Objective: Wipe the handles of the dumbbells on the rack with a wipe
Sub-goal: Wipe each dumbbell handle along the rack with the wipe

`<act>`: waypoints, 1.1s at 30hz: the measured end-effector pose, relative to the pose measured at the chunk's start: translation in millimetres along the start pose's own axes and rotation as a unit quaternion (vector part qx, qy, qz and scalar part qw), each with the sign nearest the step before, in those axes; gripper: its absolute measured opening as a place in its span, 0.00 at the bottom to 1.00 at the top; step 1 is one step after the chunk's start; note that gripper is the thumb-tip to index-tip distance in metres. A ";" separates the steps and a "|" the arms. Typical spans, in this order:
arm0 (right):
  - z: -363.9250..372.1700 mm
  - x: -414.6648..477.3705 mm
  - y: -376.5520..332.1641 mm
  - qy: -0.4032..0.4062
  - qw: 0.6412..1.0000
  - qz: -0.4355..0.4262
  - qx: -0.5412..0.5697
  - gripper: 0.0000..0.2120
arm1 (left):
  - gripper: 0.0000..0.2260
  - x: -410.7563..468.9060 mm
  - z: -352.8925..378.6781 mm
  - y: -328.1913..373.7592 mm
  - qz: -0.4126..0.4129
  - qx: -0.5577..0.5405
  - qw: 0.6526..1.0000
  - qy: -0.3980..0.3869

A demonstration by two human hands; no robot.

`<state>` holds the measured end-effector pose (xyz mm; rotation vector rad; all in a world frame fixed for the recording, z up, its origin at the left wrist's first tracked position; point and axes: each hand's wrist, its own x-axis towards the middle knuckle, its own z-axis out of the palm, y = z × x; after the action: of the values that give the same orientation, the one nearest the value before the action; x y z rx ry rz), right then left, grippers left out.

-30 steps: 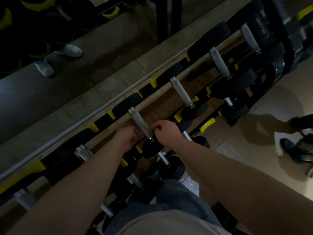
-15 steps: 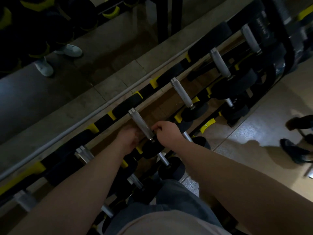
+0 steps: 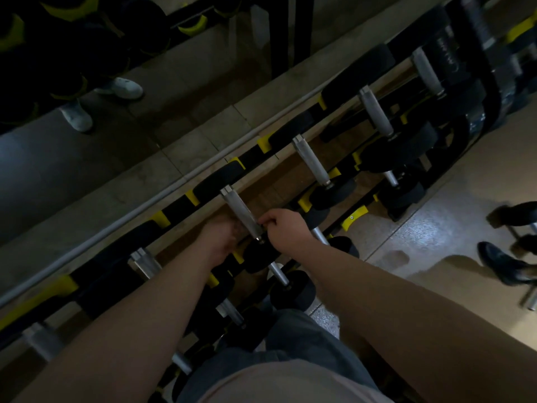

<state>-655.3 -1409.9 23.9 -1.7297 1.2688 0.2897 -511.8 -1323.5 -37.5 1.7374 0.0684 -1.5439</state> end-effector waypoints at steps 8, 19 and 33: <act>1.3 -1.7 0.7 0.015 1.000 -0.008 0.004 0.20 | 0.08 -12.6 14.4 8.9 -0.010 0.008 0.999 0.037; 0.3 -0.9 5.0 0.004 0.999 -0.045 0.014 0.16 | 0.09 -25.1 1.6 29.7 -0.002 -0.034 0.993 0.115; 12.9 7.2 -21.0 0.026 0.966 -0.251 -0.055 0.10 | 0.10 -61.6 5.4 6.3 -0.001 -0.103 0.994 0.035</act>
<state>-630.4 -1403.8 23.7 -2.0962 0.8185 0.0158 -528.6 -1303.4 18.8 1.6275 0.2562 -1.4247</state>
